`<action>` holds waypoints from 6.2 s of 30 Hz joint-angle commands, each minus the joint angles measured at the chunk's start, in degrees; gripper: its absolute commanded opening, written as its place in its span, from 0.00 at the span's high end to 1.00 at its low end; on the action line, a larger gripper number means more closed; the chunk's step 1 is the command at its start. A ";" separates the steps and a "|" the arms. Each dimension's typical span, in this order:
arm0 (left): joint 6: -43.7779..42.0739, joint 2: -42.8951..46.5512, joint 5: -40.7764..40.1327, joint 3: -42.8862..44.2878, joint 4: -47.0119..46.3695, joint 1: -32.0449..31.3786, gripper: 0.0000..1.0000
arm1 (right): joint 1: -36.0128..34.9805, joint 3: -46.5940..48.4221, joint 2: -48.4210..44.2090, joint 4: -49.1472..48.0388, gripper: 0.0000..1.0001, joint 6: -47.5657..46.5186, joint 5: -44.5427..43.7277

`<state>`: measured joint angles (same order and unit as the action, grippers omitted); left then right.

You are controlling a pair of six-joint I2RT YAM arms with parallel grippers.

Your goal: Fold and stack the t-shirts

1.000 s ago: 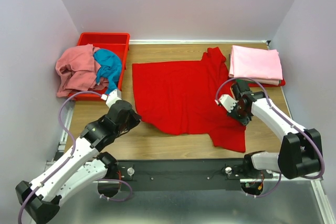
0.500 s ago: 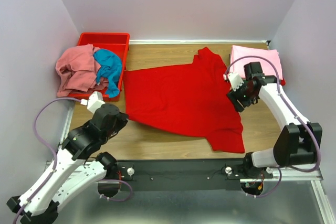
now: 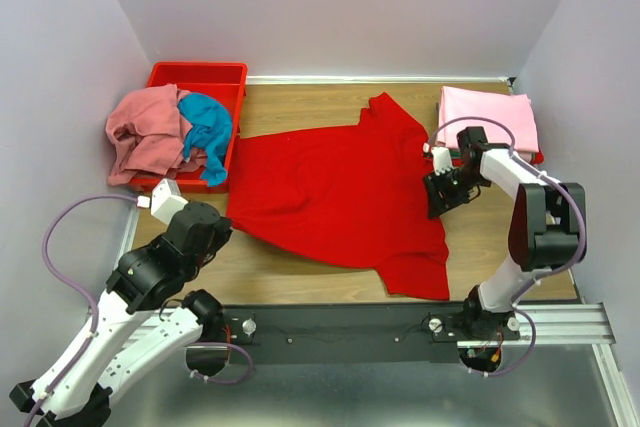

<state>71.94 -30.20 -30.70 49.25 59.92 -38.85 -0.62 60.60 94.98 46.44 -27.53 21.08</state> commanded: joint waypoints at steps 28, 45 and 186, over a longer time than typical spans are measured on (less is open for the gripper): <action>-1.01 -0.83 2.05 -8.74 -8.59 0.18 1.00 | -22.68 5.15 -2.77 3.23 0.41 -2.09 6.87; -2.95 -1.89 2.22 -9.00 -10.44 0.18 1.00 | -5.62 10.94 10.03 -9.78 0.45 10.12 -2.44; -21.84 3.56 17.51 -6.71 -27.30 0.71 0.22 | -28.19 -2.95 -14.66 0.15 1.00 -3.41 8.54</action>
<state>55.81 -30.02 -19.16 41.12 39.42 -38.37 -19.73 58.41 76.82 46.13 -30.09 32.86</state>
